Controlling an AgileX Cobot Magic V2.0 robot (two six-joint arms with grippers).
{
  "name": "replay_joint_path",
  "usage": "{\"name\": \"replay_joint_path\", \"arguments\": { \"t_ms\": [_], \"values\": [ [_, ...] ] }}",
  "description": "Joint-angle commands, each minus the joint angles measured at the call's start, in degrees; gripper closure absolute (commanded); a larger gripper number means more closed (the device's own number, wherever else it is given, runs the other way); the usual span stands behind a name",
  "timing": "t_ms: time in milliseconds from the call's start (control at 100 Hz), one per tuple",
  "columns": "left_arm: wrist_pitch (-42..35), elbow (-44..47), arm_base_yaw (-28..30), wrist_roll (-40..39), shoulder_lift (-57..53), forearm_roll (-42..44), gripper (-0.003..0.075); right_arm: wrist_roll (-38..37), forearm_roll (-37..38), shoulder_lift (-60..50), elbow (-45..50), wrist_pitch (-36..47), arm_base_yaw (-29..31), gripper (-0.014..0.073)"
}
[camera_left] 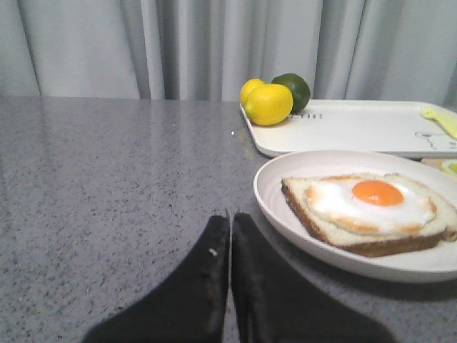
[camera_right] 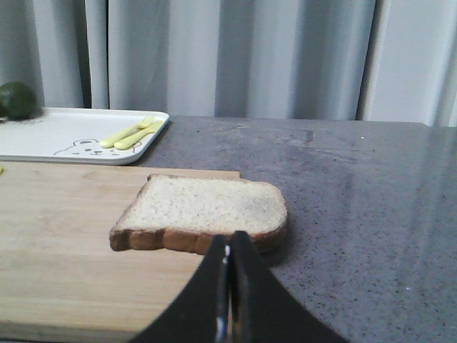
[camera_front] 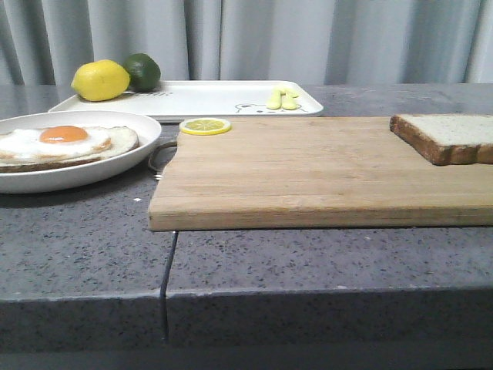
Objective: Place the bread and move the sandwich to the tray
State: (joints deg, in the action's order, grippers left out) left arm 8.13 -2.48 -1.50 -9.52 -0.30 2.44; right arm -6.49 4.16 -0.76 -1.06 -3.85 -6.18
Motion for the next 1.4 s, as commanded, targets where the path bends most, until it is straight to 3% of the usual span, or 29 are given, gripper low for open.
{"name": "replay_joint_path", "arguments": {
  "t_ms": [0,320,480,750,1390],
  "values": [
    [-2.8,-4.9,-0.5,-0.5,-0.8,-2.4,0.0739,0.1,-2.0,0.3,-4.7,1.4,-0.1,0.0661],
    [15.8,-19.7,-0.5,-0.5,8.3,-4.7,0.0739,0.1,-2.5,11.2,-19.9,-17.7,-0.1,0.0661],
    [18.7,-25.9,-0.5,-0.5,13.8,-4.9,0.0739,0.1,-2.5,16.4,-26.6,-24.6,-0.1,0.0661],
    [20.9,-31.0,-0.5,-0.5,17.9,-5.0,0.0739,0.1,-3.2,18.7,-29.8,-25.0,-0.1,0.0661],
    [21.1,-31.0,-2.5,-0.5,17.9,-5.2,0.0738,0.1,-6.1,18.7,-29.8,-26.8,-0.1,0.0657]
  ]
}}
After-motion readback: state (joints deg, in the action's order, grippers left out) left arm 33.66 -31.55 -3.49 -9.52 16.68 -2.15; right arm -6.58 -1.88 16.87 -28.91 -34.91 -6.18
